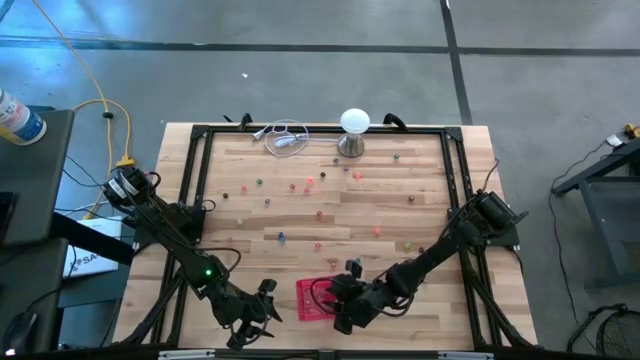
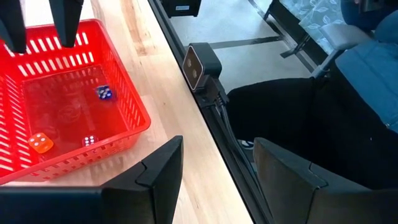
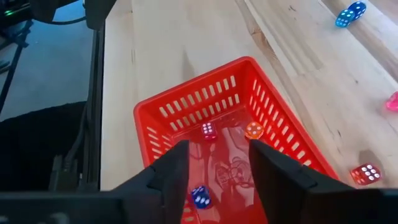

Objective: Pick & Place Dice
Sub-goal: Put the orange dice into the red bin

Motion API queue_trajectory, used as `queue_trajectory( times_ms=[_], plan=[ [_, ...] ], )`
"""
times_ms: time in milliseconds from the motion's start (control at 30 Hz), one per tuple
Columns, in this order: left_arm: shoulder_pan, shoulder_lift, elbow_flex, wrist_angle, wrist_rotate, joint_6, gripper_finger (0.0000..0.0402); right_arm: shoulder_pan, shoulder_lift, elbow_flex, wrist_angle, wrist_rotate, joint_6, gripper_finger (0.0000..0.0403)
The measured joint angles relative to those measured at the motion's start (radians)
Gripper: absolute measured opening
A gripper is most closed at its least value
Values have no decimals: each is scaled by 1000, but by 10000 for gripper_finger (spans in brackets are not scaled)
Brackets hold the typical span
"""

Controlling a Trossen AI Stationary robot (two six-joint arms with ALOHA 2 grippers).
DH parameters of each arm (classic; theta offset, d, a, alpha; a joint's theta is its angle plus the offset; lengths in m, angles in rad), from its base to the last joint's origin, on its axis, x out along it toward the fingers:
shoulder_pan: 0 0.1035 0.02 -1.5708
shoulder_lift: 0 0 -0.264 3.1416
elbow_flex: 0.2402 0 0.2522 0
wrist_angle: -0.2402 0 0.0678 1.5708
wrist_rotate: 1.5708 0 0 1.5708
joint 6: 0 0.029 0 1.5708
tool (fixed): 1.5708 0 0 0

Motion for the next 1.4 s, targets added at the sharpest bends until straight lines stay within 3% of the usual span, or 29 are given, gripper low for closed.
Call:
queue_trajectory(
  times_ms=[267, 400, 733, 833, 1067, 1400],
  plan=[
    [0, 0, 0, 0, 0, 0, 189, 4, -18, 0, -27, 47, -53, 190],
    [0, 0, 0, -7, 0, 0, 189, 26, -71, 2, -110, 89, 13, 189],
    [0, 0, 0, -25, 1, 0, 189, 118, -150, -1, -706, 253, 683, 188],
    [0, 0, 0, -24, 1, -4, 189, 133, -152, -2, -812, 284, 811, 189],
    [0, 0, 0, -21, 1, -7, 189, 144, -152, -51, -740, 331, 717, 189],
    [0, 0, 0, -21, 1, -8, 189, 136, -152, -57, -735, 327, 747, 207]
  ],
)
